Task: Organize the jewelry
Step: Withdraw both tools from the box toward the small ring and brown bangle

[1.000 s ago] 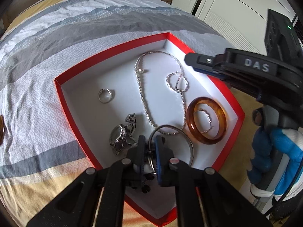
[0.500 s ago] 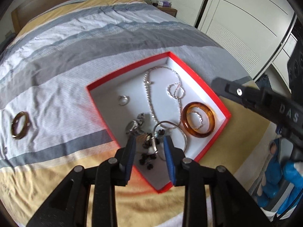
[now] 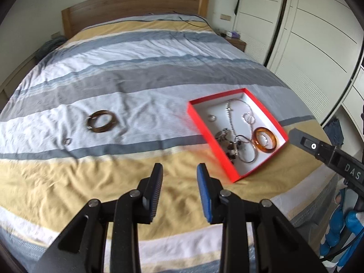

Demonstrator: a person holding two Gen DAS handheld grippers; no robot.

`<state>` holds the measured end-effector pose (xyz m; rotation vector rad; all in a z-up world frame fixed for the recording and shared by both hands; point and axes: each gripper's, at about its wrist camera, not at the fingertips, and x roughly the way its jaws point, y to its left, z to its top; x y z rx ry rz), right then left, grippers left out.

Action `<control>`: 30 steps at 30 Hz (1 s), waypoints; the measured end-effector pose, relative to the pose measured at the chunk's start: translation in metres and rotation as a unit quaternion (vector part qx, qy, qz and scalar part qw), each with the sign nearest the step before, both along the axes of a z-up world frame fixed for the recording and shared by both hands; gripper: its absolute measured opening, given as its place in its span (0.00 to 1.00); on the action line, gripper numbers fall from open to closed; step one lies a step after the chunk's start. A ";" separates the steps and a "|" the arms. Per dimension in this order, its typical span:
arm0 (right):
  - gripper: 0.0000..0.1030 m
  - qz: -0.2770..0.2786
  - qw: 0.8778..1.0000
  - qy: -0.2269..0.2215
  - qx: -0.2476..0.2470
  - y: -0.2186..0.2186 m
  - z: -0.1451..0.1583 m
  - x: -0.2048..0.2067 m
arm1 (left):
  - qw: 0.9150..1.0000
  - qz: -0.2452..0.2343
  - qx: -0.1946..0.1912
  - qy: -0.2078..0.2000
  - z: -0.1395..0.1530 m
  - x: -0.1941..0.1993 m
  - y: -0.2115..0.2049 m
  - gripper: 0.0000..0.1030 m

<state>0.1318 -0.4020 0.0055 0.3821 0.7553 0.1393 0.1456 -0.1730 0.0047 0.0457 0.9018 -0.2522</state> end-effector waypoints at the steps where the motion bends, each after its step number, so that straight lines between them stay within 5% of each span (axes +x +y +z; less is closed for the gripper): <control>1: 0.40 0.003 1.000 -0.002 -0.001 0.005 0.002 -0.003 | 1.000 0.006 0.003 -0.005 0.004 -0.005 0.007 0.29; 13: 0.41 0.056 0.998 -0.019 -0.012 0.082 0.021 -0.060 | 0.994 0.102 0.004 -0.049 0.035 -0.072 0.102 0.29; 30: 0.50 0.066 0.994 -0.075 -0.049 0.131 0.073 -0.130 | 0.977 0.162 -0.013 -0.141 0.069 -0.158 0.182 0.30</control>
